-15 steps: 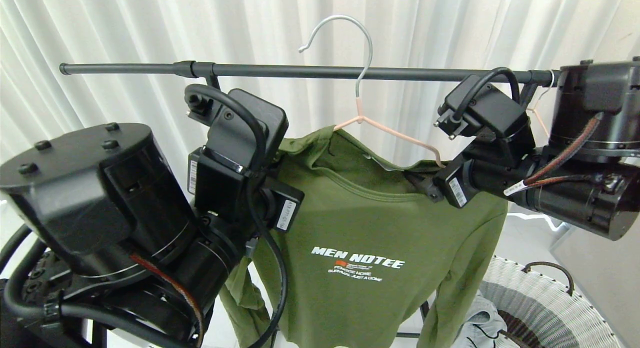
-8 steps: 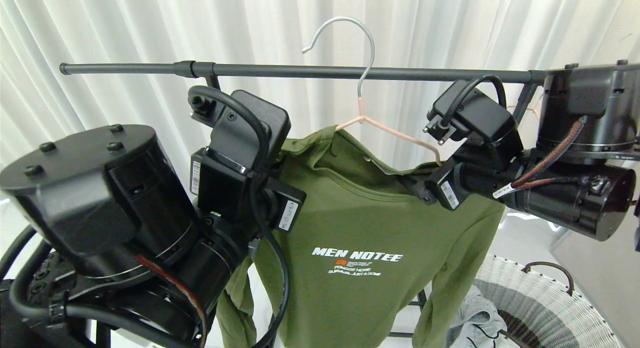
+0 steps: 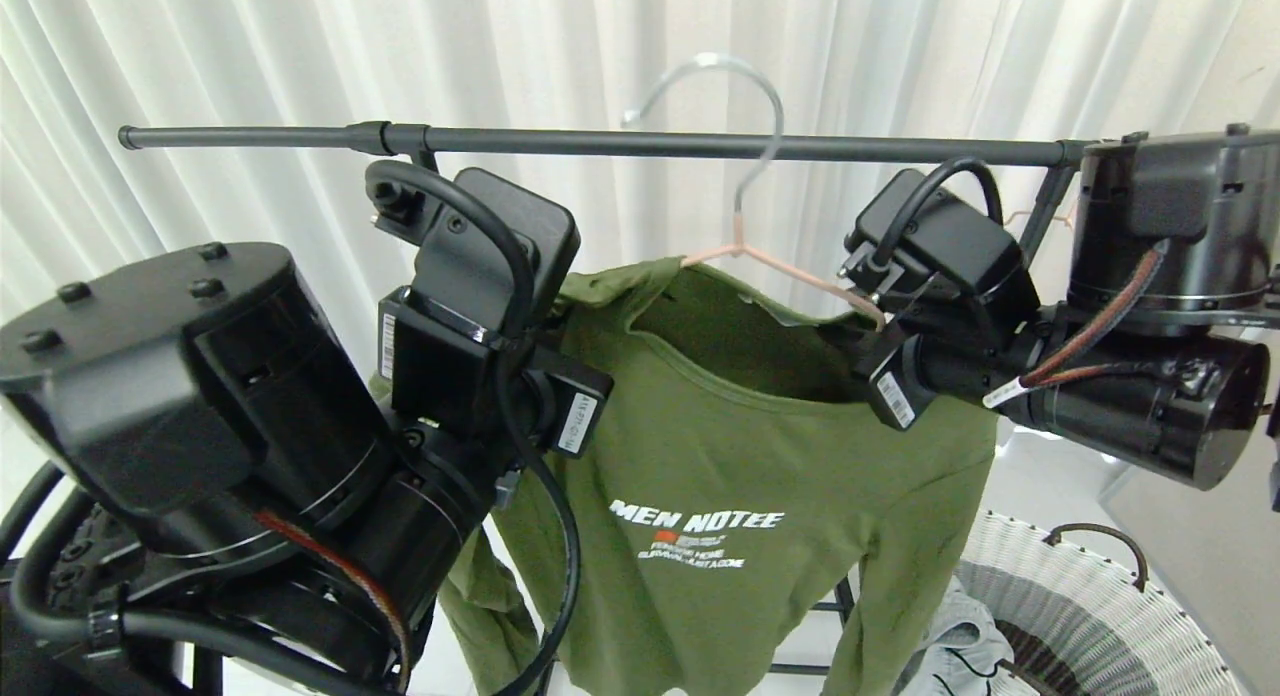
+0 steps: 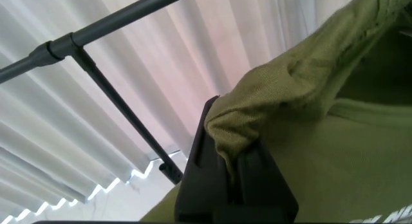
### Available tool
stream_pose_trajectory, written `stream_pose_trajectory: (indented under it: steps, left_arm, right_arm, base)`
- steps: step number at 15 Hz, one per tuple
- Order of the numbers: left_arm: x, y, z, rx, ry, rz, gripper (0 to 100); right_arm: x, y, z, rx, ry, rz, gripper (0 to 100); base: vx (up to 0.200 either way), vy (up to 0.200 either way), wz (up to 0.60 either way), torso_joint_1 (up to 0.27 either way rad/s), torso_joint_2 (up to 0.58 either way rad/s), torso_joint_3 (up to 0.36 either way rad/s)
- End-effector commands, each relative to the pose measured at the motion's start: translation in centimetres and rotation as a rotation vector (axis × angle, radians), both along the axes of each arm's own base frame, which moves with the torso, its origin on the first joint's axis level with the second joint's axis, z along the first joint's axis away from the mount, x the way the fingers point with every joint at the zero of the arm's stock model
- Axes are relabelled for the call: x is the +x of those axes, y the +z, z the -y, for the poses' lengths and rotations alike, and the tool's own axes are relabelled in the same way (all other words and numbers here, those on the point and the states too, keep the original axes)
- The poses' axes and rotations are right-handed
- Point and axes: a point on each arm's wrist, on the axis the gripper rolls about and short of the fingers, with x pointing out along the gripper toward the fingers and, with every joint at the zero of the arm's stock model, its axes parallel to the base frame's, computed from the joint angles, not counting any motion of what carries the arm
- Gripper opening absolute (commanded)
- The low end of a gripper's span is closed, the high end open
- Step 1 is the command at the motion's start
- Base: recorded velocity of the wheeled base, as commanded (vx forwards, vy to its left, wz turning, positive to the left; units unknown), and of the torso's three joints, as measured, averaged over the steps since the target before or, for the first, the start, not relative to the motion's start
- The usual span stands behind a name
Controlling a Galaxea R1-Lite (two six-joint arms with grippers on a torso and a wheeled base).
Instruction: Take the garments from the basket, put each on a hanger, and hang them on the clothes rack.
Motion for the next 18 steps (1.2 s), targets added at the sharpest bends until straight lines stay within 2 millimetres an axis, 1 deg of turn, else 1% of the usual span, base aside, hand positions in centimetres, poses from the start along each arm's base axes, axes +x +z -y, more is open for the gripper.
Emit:
stream_pose_trajectory:
  steps: [1,15,16,18]
  left_arm:
    - [0.01,-0.06,0.00,0.000,0.001,-0.003,0]
    - [0.00,-0.10,0.00,0.002,-0.002,-0.004,0]
    - [-0.02,-0.22,-0.02,0.005,-0.002,-0.007,100]
    - [-0.07,-0.35,-0.08,0.006,-0.002,-0.010,100]
  right_arm:
    - [0.00,0.31,0.09,0.022,-0.008,0.010,0]
    - [0.01,0.42,0.08,0.028,-0.008,0.015,0]
    - [-0.01,0.51,0.11,0.032,-0.008,0.019,0]
    - [0.01,0.74,0.08,0.048,-0.010,0.036,0]
  base:
    - [0.000,0.000,0.00,0.000,0.00,0.000]
    - [0.000,0.000,0.00,0.000,0.00,0.000]
    - [0.000,0.000,0.00,0.000,0.00,0.000]
    - [0.000,0.000,0.00,0.000,0.00,0.000]
